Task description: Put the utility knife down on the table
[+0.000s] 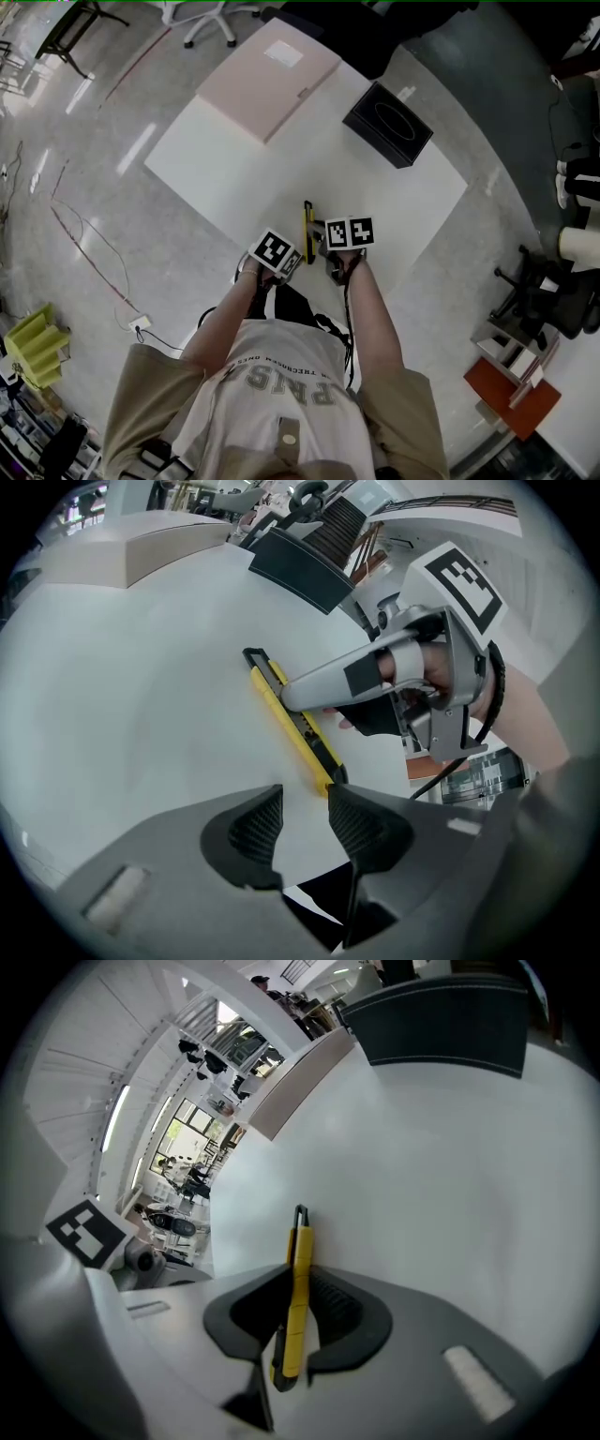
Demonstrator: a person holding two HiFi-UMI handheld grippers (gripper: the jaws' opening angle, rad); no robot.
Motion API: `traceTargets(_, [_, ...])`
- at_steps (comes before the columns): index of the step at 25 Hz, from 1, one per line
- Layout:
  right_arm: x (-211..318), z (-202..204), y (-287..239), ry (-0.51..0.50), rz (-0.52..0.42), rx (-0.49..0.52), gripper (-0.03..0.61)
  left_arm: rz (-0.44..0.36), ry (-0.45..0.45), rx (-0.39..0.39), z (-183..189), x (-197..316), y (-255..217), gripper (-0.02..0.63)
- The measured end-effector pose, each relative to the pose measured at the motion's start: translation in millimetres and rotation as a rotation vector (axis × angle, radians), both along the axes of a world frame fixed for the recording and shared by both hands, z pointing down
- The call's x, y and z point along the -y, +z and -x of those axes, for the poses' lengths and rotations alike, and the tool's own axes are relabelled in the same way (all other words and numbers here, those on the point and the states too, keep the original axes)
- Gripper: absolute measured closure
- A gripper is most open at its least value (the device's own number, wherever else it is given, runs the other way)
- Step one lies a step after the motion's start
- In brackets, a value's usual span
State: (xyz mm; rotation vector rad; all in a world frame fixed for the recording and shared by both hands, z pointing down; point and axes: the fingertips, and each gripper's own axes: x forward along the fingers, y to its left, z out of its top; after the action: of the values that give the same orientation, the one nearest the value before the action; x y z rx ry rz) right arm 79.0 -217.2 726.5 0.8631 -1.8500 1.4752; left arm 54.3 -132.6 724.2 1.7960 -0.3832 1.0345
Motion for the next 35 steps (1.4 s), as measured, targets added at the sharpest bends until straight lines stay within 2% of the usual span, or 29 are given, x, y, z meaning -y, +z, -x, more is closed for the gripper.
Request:
traceTargets(8, [-1, -1, -1, 0.02, -0.054, -0.04, 0.508, -0.033, -0.029, 0.003, 6, 13, -4, 0.451])
traceTargets(14, [-1, 0, -3, 0.036, -0.069, -0.026, 0.479, -0.045, -0.04, 0.004, 9, 18, -4, 0.451])
traceTargets(21, [-2, 0, -5, 0.07, -0.065, -0.009, 0.472, -0.078, -0.063, -0.003, 13, 26, -7, 0.451])
traceTargets(29, [1, -8, -7, 0.187, -0.049, 0.057, 0.469, -0.091, -0.084, -0.026, 15, 35, -14, 0.451])
traceTargets(32, [3, -14, -20, 0.253, -0.083, 0.106, 0.468, -0.12, -0.103, -0.041, 19, 42, -22, 0.451])
traceTargets(35, [4, -22, -41, 0.313, -0.156, 0.152, 0.468, -0.165, -0.125, -0.054, 24, 50, -33, 0.451])
